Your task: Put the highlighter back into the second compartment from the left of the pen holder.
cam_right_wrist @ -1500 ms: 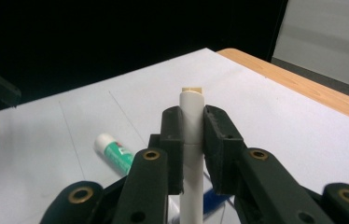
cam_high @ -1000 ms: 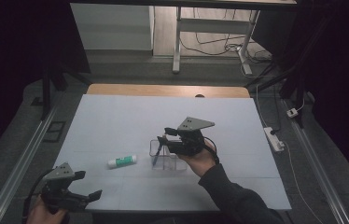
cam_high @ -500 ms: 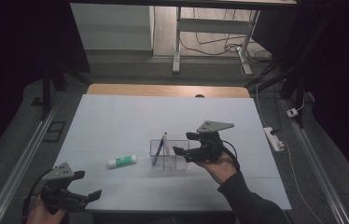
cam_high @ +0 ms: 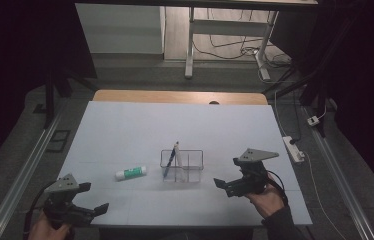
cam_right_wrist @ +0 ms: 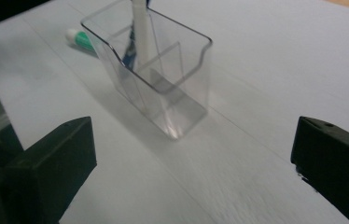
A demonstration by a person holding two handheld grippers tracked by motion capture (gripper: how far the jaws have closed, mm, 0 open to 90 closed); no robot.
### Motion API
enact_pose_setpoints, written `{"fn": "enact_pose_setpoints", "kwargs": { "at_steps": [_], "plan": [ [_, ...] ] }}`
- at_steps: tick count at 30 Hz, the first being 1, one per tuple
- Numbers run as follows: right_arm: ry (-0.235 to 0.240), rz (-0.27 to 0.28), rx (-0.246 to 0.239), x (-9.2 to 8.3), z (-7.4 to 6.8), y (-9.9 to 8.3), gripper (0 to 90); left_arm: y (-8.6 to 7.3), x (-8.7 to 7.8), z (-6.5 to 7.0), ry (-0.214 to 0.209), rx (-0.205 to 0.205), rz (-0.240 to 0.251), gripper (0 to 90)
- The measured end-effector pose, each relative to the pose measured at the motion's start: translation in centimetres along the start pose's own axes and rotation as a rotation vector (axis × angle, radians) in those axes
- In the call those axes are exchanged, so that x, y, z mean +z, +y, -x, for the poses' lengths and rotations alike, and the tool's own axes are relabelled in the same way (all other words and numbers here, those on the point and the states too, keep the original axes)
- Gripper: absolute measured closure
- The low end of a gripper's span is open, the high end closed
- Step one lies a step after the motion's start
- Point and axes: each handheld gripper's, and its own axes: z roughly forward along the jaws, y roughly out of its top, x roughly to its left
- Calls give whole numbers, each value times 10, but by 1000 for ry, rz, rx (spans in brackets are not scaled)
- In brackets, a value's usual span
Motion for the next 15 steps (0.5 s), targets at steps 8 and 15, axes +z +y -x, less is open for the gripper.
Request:
{"fn": "enact_pose_setpoints", "kwargs": {
  "at_steps": [8, 15],
  "plan": [
    [-98, -11, 54, -18, 0, -30, 0, 0, -1, -1, -6, -2, 7, 0],
    [-126, -72, 96, -32, 4, -52, 0, 0, 0, 0, 1, 3, 3, 0]
  ]
}}
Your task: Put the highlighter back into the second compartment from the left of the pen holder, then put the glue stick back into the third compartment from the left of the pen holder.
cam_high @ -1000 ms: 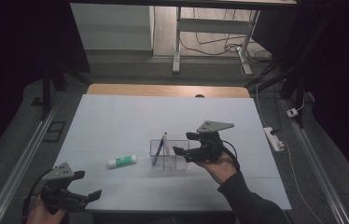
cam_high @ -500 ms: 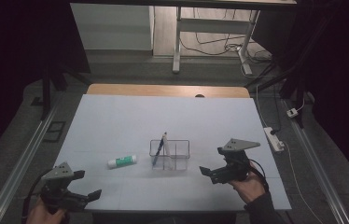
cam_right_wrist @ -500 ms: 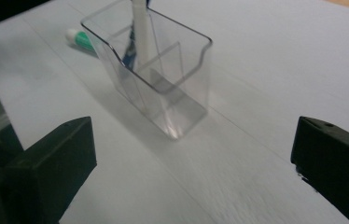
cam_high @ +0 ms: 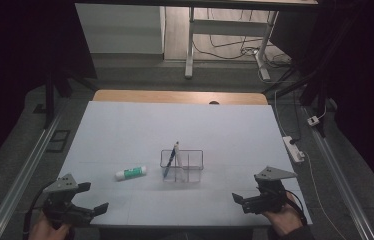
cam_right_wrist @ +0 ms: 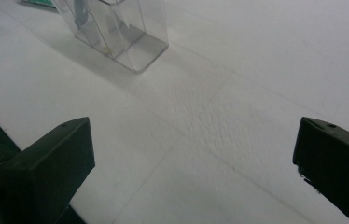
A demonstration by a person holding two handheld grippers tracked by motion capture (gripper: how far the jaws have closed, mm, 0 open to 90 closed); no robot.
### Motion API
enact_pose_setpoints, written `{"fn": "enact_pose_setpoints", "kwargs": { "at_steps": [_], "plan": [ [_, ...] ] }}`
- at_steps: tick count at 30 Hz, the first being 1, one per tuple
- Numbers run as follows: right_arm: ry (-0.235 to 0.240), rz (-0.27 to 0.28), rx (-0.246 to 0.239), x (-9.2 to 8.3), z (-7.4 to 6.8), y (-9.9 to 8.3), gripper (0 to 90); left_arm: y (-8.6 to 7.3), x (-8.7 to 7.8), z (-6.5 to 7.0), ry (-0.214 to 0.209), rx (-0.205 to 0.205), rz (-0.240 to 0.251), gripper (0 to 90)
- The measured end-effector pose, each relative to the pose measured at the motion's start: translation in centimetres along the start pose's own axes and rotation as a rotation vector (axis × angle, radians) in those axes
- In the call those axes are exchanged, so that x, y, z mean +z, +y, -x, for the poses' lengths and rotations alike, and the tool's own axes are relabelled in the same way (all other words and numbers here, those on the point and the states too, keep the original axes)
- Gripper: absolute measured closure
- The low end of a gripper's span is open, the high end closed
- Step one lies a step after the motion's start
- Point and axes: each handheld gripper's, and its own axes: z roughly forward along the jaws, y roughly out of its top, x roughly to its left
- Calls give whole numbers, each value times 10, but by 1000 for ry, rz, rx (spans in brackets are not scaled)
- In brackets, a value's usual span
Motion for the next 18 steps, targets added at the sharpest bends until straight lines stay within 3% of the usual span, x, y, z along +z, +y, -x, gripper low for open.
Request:
{"fn": "enact_pose_setpoints", "kwargs": {
  "at_steps": [6, 18],
  "plan": [
    [-2, -54, 45, -4, 6, -11, 0, 1, 1, 1, 3, 3, -6, 0],
    [17, -64, 43, -3, 6, -11, 0, 4, 0, -2, 1, 14, 11, 0]
  ]
}}
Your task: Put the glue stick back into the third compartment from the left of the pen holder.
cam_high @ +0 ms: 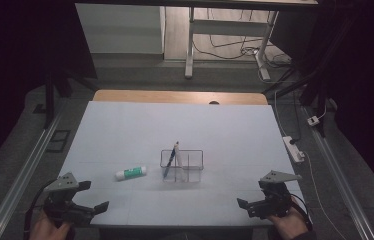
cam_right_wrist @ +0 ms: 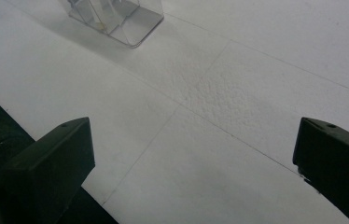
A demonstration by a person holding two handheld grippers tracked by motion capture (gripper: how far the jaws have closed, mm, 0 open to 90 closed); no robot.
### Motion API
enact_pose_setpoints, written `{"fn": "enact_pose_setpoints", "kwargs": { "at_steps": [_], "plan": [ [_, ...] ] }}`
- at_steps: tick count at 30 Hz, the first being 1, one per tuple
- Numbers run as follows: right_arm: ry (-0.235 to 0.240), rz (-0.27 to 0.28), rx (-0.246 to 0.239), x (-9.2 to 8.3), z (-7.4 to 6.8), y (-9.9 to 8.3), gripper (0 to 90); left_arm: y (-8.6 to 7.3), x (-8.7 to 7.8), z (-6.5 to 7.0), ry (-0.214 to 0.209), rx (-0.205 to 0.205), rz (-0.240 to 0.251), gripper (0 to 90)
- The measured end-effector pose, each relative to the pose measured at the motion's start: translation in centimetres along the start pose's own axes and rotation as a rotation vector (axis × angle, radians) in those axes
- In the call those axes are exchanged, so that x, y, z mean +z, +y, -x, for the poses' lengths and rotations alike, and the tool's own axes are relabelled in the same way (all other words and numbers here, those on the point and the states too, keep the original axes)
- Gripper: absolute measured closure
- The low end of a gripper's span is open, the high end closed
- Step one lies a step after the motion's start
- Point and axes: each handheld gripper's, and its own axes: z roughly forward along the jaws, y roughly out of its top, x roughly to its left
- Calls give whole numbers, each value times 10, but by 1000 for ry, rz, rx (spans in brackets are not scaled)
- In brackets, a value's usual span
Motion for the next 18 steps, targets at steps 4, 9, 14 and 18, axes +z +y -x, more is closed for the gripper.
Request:
{"fn": "enact_pose_setpoints", "kwargs": {
  "at_steps": [4, 9, 14, 18],
  "plan": [
    [5, -3, -4, 0, 0, 0, 0, 3, 4, -3, -27, 18, -2, 0],
    [11, -5, 1, 1, 1, 0, 0, 10, 11, -6, -7, 49, -5, 0],
    [13, -12, -1, 1, 1, 0, 0, 16, 20, -12, -6, 53, -6, 0],
    [13, -14, -2, 2, 1, 0, 0, 20, 31, -16, 1, 46, -43, 0]
  ]
}}
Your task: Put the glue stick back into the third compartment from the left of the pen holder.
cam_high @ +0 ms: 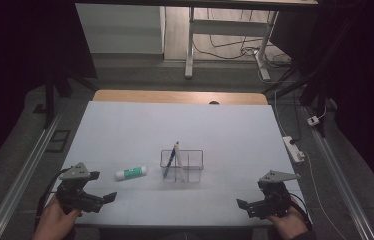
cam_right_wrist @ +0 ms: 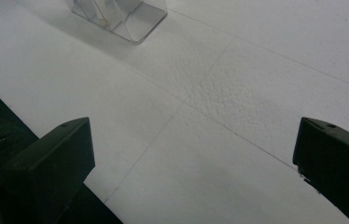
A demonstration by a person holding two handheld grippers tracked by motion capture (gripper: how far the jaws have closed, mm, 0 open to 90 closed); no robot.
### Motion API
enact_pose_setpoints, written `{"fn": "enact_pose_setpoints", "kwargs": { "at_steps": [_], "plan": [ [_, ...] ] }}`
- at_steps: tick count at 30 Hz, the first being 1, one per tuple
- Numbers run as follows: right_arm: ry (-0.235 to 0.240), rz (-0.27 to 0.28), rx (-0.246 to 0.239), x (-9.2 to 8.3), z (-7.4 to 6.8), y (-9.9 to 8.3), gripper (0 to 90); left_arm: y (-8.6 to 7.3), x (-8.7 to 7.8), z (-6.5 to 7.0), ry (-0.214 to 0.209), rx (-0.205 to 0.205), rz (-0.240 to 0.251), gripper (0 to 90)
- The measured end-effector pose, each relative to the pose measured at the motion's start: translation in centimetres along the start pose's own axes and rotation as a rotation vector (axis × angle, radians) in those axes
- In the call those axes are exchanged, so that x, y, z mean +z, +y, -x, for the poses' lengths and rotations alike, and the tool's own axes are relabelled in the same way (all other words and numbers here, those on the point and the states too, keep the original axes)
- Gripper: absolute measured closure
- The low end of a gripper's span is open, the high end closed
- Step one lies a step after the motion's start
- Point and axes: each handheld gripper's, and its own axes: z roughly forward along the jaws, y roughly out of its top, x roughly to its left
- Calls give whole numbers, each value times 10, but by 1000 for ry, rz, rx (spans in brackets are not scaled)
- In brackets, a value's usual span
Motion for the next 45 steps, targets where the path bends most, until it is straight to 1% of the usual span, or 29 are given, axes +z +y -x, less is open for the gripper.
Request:
{"fn": "enact_pose_setpoints", "kwargs": {
  "at_steps": [4, 8, 10, 12, 14, 16, 19, 21, 23, 25, 27, 29, 31, 33, 36, 38, 40, 42, 45],
  "plan": [
    [0, -1, -1, 0, 0, 0, 0, 5, 7, -5, 5, 7, -30, 0],
    [1, -5, -5, 1, 0, 0, 0, 11, 15, -9, 27, 31, -51, 0],
    [2, -8, -6, 1, 0, 0, 0, 14, 18, -11, 45, 37, -62, 0],
    [4, -9, -4, 1, 0, 0, 0, 16, 21, -13, 70, 30, -68, 0],
    [5, -11, -4, 1, 0, 0, 0, 18, 23, -17, 64, 8, -61, 0],
    [8, -12, -4, 1, 0, 0, 0, 19, 24, -19, 68, 4, -62, 0],
    [7, -15, -4, 1, 0, 0, 0, 22, 26, -23, 59, 14, -61, 0],
    [12, -17, -8, 2, 0, 1, 0, 25, 30, -28, 47, 30, -71, 0],
    [11, -19, -8, 2, 0, 1, 0, 27, 34, -32, 24, 35, -77, 0],
    [12, -20, -7, 2, 0, 1, 0, 29, 38, -35, 13, 42, -86, 0],
    [12, -24, -6, 2, 1, 1, 0, 33, 41, -39, 6, 67, -102, 0],
    [17, -25, -4, 3, 1, 1, 0, 35, 45, -41, 3, 80, -104, 0],
    [17, -26, -4, 3, 1, 1, 0, 37, 50, -44, -16, 96, -117, 0],
    [19, -27, -3, 3, 1, 1, 0, 39, 54, -47, -24, 109, -129, 0],
    [22, -29, -3, 3, 1, 1, 0, 42, 63, -51, -34, 140, -168, 0],
    [23, -30, -3, 3, 1, 1, 0, 44, 69, -52, -32, 169, -205, 0],
    [25, -33, -5, 3, 1, 1, 0, 45, 74, -52, -44, 194, -240, 0],
    [27, -33, -5, 3, 1, 1, 0, 46, 78, -51, -36, 214, -266, 7],
    [32, -33, -5, 3, 2, 1, 0, 46, 83, -50, -25, 244, -297, 56]
  ]
}}
